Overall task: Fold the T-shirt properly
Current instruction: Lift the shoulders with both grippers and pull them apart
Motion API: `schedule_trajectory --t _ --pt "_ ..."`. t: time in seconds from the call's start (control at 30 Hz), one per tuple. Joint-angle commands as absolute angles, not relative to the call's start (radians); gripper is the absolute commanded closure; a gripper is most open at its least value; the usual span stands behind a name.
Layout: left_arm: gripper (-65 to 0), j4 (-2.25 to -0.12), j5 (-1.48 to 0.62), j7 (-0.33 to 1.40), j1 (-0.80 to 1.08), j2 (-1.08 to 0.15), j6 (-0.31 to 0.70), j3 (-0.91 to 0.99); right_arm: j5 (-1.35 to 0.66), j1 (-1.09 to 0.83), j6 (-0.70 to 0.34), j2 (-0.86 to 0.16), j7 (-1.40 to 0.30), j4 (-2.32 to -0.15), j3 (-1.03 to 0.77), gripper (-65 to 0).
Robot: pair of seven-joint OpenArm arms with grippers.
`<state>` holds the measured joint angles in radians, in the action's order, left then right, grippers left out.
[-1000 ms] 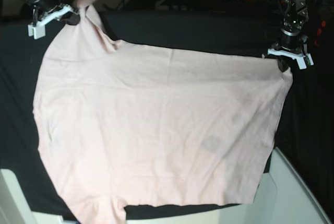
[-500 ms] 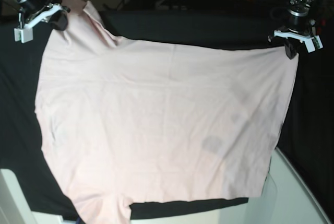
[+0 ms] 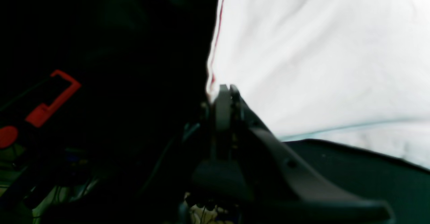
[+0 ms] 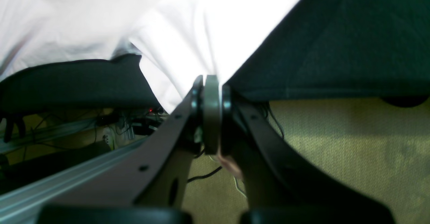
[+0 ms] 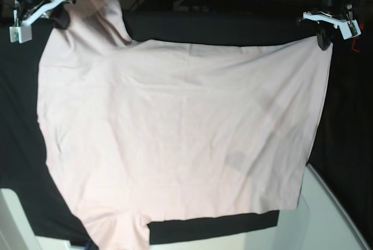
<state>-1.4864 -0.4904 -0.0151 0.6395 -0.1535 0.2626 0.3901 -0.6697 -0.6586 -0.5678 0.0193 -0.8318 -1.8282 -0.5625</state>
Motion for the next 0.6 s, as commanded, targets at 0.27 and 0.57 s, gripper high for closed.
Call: schedule_trajectory --t 0.27,0.57 --pt "0.0 -1.584 -0.496 0.045 0.602 -0.154 0.255 0.484 -0.674 -0.464 -0.572 -0.045 -1.079 -1.84 -0.668 0.0" --pt "0.0 -1.615 -0.49 0.194 0.493 -0.101 0.255 0.522 -0.673 -0.305 -0.567 -0.093 -1.23 -1.836 -0.716 0.0"
